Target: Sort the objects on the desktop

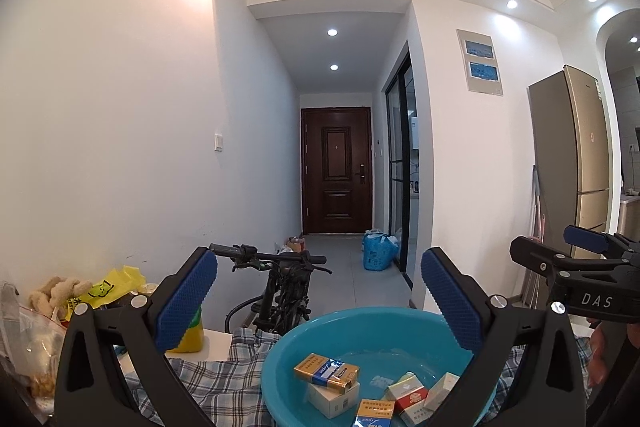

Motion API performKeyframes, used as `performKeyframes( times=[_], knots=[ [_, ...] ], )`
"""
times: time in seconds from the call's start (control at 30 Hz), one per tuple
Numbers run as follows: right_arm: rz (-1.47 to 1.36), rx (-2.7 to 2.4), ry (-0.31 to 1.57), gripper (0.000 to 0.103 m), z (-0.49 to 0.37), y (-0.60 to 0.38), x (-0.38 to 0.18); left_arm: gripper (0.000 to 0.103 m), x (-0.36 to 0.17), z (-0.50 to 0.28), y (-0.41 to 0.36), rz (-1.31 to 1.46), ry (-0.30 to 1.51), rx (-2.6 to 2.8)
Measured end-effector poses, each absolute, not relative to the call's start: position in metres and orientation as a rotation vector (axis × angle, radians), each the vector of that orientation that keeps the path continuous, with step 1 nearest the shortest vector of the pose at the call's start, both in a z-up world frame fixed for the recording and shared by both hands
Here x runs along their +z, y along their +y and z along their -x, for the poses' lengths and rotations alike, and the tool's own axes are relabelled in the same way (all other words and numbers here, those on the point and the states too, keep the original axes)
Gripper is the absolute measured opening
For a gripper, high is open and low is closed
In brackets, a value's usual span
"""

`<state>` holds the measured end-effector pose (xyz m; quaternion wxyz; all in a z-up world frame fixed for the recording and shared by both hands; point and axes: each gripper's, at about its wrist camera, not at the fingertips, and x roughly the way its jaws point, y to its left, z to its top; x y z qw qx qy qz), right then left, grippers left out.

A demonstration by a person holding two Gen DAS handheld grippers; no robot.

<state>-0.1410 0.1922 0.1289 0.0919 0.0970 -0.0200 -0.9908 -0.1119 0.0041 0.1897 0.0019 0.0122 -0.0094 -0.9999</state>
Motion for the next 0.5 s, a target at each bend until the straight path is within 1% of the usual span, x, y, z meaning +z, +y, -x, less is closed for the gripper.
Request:
performKeyframes(
  times=[0.13,0.3,0.5],
  knots=[
    [-0.278,-2.942,-0.069,0.103,0.123,0.197,0.141,0.103,0.202,0.091,0.007,0.017,-0.066,-3.113],
    [-0.244,-2.949,-0.072,0.103,0.092,0.201,0.154,0.103,0.212,0.061,0.002,0.016,-0.022,-3.133],
    [-0.201,-2.934,-0.014,0.103,0.053,0.197,0.163,0.103,0.215,0.024,0.009,-0.005,-0.068,-3.166]
  ],
)
